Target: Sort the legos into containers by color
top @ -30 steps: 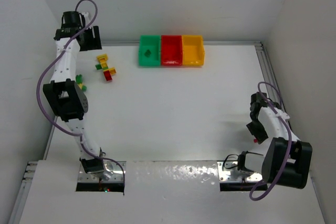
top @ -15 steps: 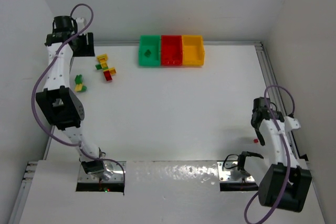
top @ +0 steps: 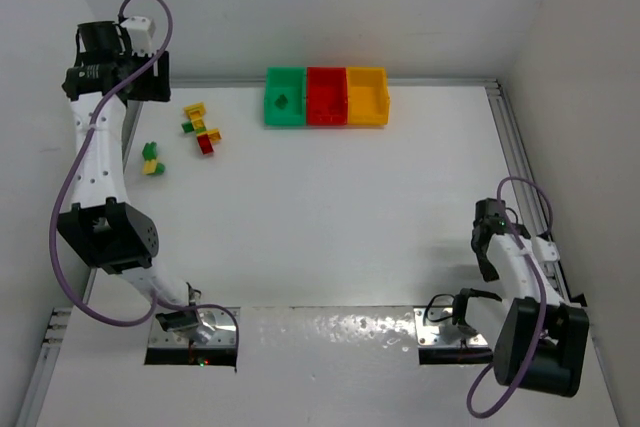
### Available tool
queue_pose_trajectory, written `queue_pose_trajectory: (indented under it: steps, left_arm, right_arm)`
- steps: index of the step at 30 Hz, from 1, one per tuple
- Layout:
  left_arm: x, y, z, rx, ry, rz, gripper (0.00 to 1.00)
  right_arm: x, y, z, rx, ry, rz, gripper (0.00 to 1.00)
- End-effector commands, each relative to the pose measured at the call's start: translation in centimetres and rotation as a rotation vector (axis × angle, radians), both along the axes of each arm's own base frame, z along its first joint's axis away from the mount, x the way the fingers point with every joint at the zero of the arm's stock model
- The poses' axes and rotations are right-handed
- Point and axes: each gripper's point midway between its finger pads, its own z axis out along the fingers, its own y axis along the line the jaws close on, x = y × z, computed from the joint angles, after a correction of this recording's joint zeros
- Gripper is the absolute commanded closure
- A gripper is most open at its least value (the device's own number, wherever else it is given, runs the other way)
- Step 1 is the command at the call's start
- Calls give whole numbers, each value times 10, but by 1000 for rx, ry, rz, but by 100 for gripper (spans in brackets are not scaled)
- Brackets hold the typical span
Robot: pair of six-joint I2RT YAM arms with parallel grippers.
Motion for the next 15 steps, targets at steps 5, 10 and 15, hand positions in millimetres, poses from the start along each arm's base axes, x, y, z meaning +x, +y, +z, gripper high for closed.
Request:
queue_pose_trajectory:
  steps: [5, 10, 15]
  left_arm:
    - [-7, -5, 11, -37, -28, 17, 32]
    - [-9, -10, 12, -60, -31, 6, 32]
    - [-8, -8, 18, -45, -52, 9, 32]
  right_arm:
    - [8, -4, -7, -10, -44, -144, 65]
    - [14, -7, -9, -24, -71, -169, 65]
    - [18, -5, -14, -4, -59, -173, 65]
